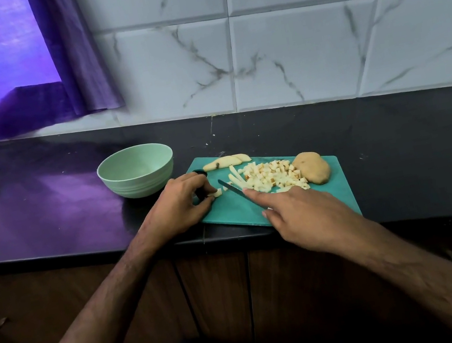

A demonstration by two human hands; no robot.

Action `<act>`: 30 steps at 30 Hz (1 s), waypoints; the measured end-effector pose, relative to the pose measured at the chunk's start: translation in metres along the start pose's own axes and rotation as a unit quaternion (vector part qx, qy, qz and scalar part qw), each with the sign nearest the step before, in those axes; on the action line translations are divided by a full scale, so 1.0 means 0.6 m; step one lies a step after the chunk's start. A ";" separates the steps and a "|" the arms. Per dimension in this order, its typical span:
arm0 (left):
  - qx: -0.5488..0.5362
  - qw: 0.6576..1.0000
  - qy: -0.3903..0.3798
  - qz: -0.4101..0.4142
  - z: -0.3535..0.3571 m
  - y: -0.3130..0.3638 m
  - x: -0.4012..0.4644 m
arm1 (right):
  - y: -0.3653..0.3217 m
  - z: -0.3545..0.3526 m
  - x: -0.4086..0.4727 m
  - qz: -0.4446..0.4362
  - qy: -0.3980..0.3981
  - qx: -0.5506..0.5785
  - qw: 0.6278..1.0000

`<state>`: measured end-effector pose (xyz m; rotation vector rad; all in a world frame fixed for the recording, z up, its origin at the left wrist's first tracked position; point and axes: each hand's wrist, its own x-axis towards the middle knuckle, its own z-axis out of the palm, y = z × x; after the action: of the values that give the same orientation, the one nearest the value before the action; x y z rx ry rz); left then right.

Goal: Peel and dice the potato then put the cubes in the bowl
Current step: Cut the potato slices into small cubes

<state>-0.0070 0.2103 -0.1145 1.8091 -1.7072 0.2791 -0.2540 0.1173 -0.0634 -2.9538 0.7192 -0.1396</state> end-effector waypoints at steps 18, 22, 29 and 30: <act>-0.014 1.000 0.014 -0.009 0.003 -0.002 0.001 | -0.010 0.005 -0.001 -0.007 -0.042 0.027 0.999; -0.014 1.000 0.011 -0.011 0.003 -0.005 0.001 | -0.006 0.007 -0.003 -0.002 -0.032 0.032 0.999; -0.015 1.000 0.009 -0.014 0.003 -0.005 -0.001 | -0.007 0.016 -0.001 -0.019 0.003 -0.064 0.998; -0.016 1.000 0.008 -0.014 0.003 -0.005 -0.001 | -0.007 0.018 -0.001 -0.021 0.007 -0.070 0.997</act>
<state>-0.0048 0.2097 -0.1170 1.8013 -1.6648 0.2533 -0.2514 0.1221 -0.0735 -3.1055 0.6966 -0.1169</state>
